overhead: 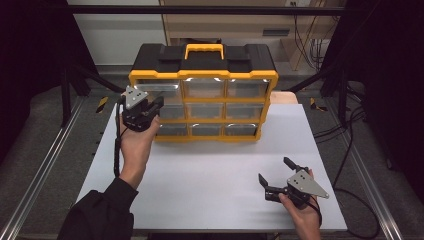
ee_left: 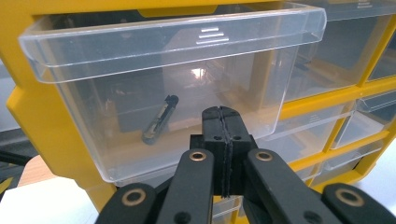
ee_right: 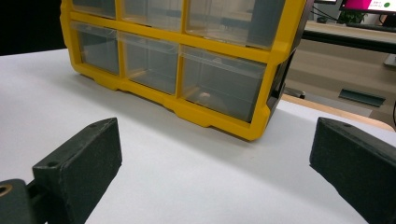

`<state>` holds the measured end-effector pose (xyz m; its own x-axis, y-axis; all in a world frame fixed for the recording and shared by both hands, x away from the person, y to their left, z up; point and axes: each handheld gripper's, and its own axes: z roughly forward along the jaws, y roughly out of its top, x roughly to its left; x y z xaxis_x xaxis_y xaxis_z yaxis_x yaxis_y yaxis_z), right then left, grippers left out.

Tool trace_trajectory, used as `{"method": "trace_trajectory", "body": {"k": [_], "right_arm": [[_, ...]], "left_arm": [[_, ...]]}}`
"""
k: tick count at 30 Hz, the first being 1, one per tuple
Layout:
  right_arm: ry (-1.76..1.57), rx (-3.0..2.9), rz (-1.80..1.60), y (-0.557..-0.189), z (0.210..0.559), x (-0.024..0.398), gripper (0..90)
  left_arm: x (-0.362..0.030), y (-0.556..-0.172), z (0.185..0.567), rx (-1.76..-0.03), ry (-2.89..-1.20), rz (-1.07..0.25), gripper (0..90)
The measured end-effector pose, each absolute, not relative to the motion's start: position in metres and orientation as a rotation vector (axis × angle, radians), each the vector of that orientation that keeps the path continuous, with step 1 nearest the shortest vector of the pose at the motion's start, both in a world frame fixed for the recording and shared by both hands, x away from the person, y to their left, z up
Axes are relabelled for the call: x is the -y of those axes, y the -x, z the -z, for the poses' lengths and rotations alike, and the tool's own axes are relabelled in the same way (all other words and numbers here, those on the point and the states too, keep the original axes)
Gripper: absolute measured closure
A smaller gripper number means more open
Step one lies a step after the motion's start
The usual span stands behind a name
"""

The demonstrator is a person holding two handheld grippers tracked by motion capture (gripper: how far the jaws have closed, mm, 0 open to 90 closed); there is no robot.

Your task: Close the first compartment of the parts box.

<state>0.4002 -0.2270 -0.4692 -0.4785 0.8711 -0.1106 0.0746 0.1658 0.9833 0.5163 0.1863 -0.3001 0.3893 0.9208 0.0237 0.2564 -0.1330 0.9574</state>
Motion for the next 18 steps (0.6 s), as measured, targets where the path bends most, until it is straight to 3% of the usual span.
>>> {"method": "trace_trajectory", "body": {"k": [18], "right_arm": [[-0.893,-1.731,-1.371,-0.4012,0.4707,0.2236,2.6]], "left_arm": [[-0.1856,-0.5203,0.2976,-1.035,-1.652,-0.831,89.7]]}}
